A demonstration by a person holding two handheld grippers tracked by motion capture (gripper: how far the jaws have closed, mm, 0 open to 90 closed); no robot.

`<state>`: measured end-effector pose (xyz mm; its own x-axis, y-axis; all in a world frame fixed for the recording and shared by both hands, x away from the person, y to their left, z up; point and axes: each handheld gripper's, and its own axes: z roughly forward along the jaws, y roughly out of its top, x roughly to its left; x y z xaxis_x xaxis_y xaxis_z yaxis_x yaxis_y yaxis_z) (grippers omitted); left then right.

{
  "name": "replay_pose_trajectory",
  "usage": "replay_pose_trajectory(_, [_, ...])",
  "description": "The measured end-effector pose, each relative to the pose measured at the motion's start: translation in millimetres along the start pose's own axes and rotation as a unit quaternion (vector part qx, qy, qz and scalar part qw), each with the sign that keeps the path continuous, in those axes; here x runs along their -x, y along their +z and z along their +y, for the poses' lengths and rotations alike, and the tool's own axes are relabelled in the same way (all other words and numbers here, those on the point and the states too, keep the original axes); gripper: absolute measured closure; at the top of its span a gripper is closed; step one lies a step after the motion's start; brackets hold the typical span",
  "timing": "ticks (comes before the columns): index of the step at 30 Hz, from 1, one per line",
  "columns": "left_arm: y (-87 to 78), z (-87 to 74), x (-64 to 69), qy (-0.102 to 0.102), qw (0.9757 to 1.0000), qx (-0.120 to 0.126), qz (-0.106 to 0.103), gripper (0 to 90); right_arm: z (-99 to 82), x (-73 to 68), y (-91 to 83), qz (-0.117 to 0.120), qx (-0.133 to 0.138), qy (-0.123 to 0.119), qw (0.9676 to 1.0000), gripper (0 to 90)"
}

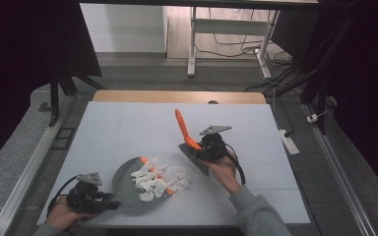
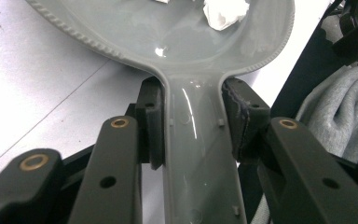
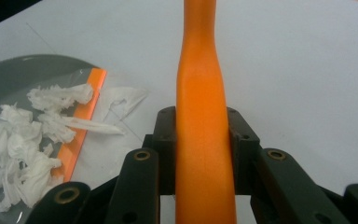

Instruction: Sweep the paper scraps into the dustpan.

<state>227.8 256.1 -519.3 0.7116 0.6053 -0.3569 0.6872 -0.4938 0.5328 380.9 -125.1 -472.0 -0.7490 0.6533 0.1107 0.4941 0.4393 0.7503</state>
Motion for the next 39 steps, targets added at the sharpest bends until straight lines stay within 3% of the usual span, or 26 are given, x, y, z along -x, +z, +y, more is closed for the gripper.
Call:
replay_pose_trajectory(7, [1.7, 0.7, 2.5, -0.001, 1.0000, 0.000, 0.001, 61.6, -3.2, -10.5, 12.5, 0.001, -0.022, -0.005, 0.9998, 69.7])
replay_pose_trajectory(13, [3.4, 1.9, 2.9, -0.001, 1.0000, -0.001, 0.000, 61.7, -1.1, -28.0, 25.3, 0.007, -0.032, -0.019, 0.9993, 69.7])
replay_pose_trajectory(25, [4.9, 2.4, 2.3, -0.003, 1.0000, -0.002, -0.001, 61.7, 3.4, -59.3, 41.7, 0.025, -0.038, -0.049, 0.9978, 69.7])
replay_pose_trajectory(33, [5.3, 2.6, 2.3, -0.002, 1.0000, -0.003, -0.001, 61.7, 6.1, -74.2, 48.5, 0.053, -0.033, -0.054, 0.9966, 69.7])
replay_pose_trajectory(39, [5.6, 2.5, 2.1, -0.002, 1.0000, -0.003, -0.001, 61.7, 9.5, -93.3, 55.1, 0.079, -0.026, -0.063, 0.9945, 69.7])
